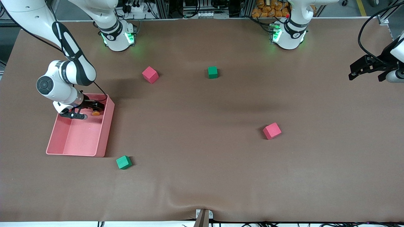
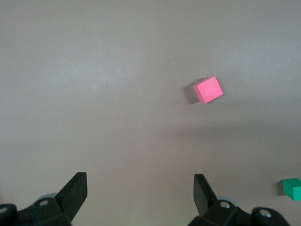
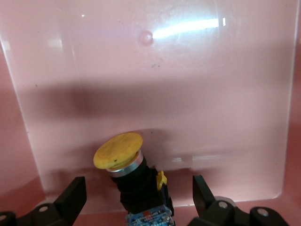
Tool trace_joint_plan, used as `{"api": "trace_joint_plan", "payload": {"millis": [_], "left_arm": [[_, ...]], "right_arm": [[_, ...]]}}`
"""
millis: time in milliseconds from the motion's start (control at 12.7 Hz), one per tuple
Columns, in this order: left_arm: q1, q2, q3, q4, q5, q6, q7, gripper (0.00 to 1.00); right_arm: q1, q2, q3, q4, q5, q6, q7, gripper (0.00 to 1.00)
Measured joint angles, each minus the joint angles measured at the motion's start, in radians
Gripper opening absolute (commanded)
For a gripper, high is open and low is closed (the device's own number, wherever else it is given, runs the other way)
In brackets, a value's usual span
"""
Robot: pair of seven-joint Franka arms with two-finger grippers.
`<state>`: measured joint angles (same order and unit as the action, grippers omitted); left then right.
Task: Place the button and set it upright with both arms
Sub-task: 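Lower the right gripper and grasp the yellow button's blue base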
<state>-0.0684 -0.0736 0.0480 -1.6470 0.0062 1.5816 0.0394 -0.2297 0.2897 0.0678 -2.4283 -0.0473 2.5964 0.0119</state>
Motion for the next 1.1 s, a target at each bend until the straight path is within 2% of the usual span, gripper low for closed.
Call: {"api": "trace_joint_plan", "payload": {"millis": [551,708,866,1023,1102], "left_arm": [[0.0,0.0,0.0,0.0,0.0,0.0,0.0,1.0],[0.0,0.0,0.0,0.0,0.0,0.0,0.0,1.0],[0.0,0.0,0.0,0.0,0.0,0.0,0.0,1.0],[0.0,0.0,0.0,0.0,0.0,0.0,0.0,1.0],[0.0,0.0,0.0,0.0,0.0,0.0,0.0,1.0]], "right_arm": [[-0.001,0.017,0.0,-0.001,0.0,0.001,0.0,1.0],[-0.001,0.026,0.0,-0.001,0.0,0.001,0.0,0.51],[-0.003,0.027,-0.001,0.0,0.0,0.003,0.0,0.16],[-0.005,0.024,-0.001,0.0,0.0,0.006,-0.001,0.0],[-0.006,0.024,-0.001,0.0,0.0,0.008,-0.001,0.0]]}}
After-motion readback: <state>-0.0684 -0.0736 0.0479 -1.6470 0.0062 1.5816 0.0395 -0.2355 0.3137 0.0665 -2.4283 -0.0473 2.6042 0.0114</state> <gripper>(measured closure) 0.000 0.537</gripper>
